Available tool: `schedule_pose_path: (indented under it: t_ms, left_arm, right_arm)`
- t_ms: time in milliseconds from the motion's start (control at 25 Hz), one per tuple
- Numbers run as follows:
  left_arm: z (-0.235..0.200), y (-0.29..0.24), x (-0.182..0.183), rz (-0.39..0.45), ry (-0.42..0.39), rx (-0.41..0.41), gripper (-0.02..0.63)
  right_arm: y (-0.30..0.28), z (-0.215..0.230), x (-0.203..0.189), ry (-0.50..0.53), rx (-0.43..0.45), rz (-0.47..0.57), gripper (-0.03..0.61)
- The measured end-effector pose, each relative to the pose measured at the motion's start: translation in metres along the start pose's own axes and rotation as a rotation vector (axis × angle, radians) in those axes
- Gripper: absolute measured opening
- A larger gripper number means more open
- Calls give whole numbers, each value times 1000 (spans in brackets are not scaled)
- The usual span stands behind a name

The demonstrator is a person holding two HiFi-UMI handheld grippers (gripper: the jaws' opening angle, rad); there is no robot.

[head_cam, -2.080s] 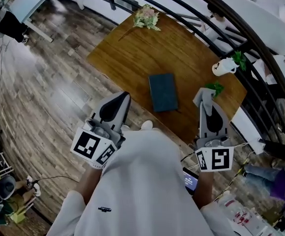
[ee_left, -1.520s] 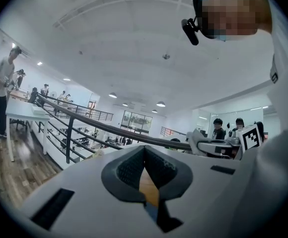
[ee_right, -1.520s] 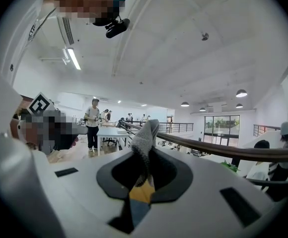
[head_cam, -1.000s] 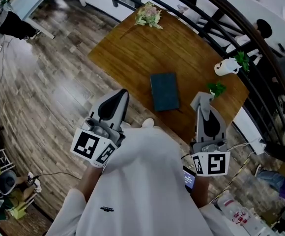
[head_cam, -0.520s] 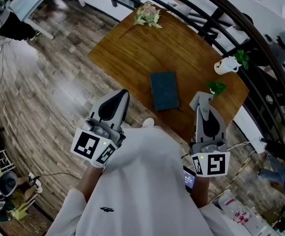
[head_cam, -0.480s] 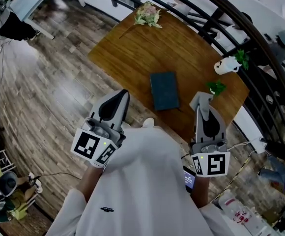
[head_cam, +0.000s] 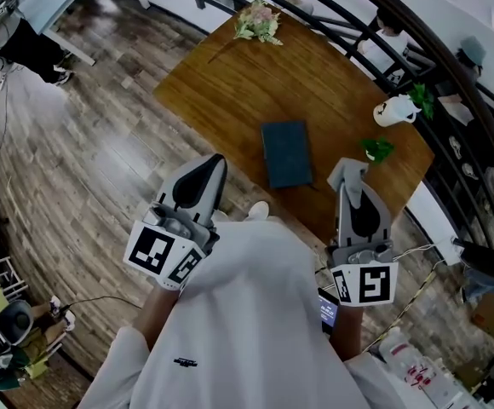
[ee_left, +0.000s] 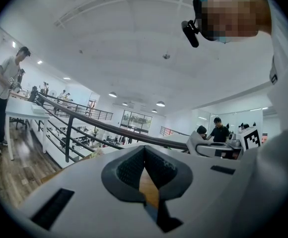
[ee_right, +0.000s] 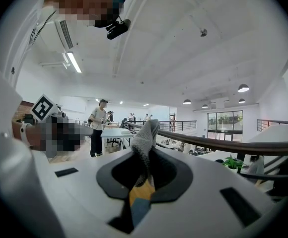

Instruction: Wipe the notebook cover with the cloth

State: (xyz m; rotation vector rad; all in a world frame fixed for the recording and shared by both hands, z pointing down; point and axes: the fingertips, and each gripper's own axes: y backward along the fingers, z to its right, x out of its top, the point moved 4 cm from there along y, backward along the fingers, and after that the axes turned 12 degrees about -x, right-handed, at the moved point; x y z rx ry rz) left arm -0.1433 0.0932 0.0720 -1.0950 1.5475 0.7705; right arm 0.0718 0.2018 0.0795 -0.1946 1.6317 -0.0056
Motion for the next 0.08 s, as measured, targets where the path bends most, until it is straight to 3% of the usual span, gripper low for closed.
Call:
schedule_pose_path:
  t_ms: [80]
  left_arm:
    - [1, 1, 0, 0, 0, 1, 18]
  right_arm:
    - [1, 0, 0, -2, 2, 1, 37]
